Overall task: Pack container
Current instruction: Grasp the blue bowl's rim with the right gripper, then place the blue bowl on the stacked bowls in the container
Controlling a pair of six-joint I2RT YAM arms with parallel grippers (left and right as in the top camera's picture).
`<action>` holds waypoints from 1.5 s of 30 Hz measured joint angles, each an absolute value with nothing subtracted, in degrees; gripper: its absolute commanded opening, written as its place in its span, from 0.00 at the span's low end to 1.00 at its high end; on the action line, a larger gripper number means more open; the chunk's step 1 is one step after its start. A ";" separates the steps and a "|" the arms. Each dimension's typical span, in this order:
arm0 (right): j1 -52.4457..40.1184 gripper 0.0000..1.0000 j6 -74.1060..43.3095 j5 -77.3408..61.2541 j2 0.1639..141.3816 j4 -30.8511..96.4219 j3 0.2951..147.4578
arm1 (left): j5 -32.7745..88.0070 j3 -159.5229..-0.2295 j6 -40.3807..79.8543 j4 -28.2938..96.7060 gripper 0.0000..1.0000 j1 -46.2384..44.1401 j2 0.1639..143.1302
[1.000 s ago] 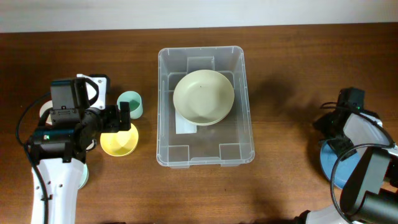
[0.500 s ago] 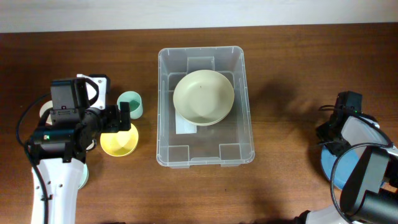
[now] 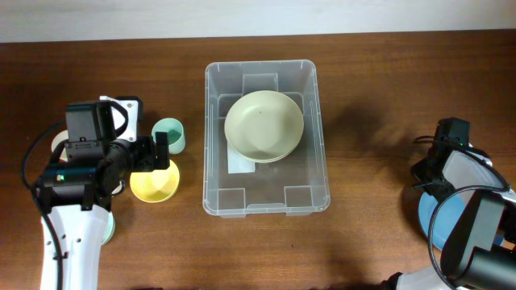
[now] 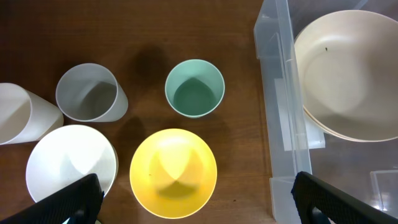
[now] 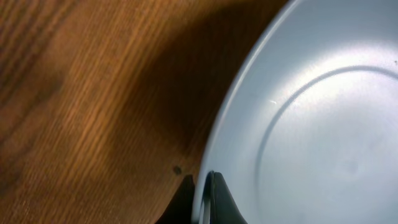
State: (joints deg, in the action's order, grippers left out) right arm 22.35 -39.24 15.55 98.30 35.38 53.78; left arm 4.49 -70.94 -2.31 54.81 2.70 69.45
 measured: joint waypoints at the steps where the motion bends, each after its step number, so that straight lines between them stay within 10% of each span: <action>1: 22.35 0.04 -38.35 15.53 98.30 34.79 53.78 | 4.49 -70.94 -2.31 54.81 0.99 2.70 69.45; 11: 15.51 0.04 -14.37 3.84 94.94 33.71 62.22 | 4.51 -70.94 -2.31 54.83 0.99 2.70 69.45; 33: -31.40 0.04 35.42 2.98 89.43 38.87 84.60 | 4.51 -70.94 -2.31 54.81 0.99 2.70 69.45; 45: -37.12 0.04 39.70 1.89 101.14 39.42 85.41 | 4.49 -70.94 -2.31 54.81 0.99 2.70 69.45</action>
State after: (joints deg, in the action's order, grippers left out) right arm -37.12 39.70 1.89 101.14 39.42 85.41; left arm 4.49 -70.94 -2.31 54.81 2.70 69.45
